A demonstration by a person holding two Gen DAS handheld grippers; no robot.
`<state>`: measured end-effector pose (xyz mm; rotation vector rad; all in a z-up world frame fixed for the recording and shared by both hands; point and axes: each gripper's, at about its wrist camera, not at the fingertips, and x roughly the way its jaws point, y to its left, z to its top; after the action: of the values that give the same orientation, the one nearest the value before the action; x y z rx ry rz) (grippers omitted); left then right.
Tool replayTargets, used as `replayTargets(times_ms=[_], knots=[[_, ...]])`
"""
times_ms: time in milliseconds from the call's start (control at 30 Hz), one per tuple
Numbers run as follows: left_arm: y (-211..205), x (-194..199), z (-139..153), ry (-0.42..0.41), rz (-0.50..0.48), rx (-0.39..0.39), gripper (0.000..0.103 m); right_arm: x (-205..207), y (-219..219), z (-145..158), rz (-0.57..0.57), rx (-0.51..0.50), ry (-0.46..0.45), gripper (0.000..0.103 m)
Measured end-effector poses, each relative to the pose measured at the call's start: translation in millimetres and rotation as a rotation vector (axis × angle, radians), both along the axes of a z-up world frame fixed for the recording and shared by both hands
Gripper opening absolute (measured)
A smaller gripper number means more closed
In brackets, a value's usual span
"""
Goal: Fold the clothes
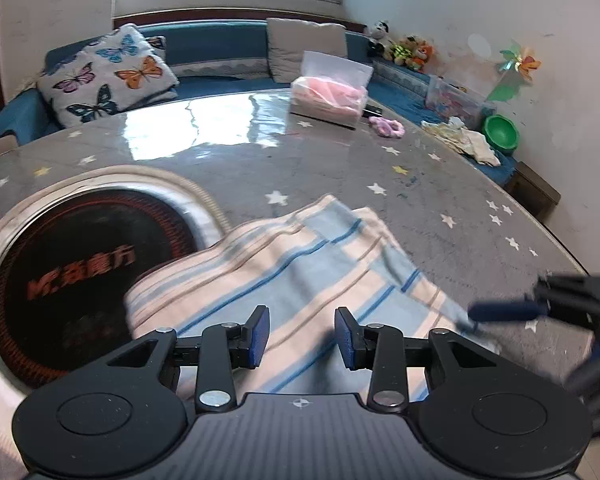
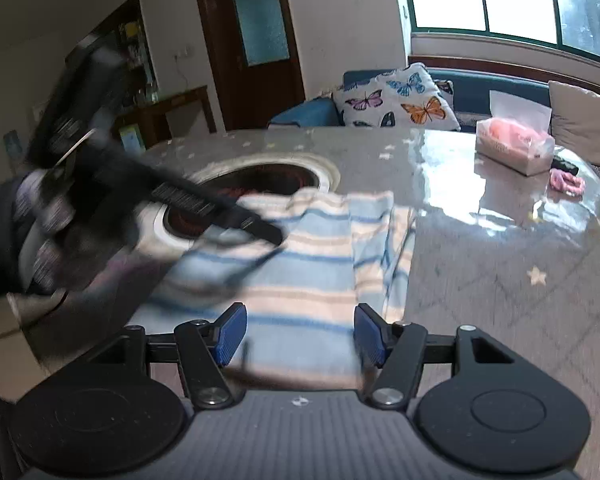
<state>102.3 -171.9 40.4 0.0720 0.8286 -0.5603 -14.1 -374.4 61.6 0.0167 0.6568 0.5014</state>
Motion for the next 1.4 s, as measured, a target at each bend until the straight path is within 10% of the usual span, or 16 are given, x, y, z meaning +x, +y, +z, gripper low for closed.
replayTargets(times_ms=[700, 1200, 1400], knots=[[56.2, -11.6, -16.7, 0.060, 0.198, -0.005, 0.040, 85.7, 18.6, -7.9, -0.005, 0.008, 0.018, 0.065], [58.9, -0.9, -21.2, 0.098, 0.241, -0.043, 0.040, 112.8, -5.5, -28.4, -0.215, 0.033, 0.117, 0.063], [58.8, 4.4, -23.7, 0.117, 0.262, -0.060, 0.039, 112.6, -4.6, -29.7, -0.213, 0.067, 0.138, 0.037]])
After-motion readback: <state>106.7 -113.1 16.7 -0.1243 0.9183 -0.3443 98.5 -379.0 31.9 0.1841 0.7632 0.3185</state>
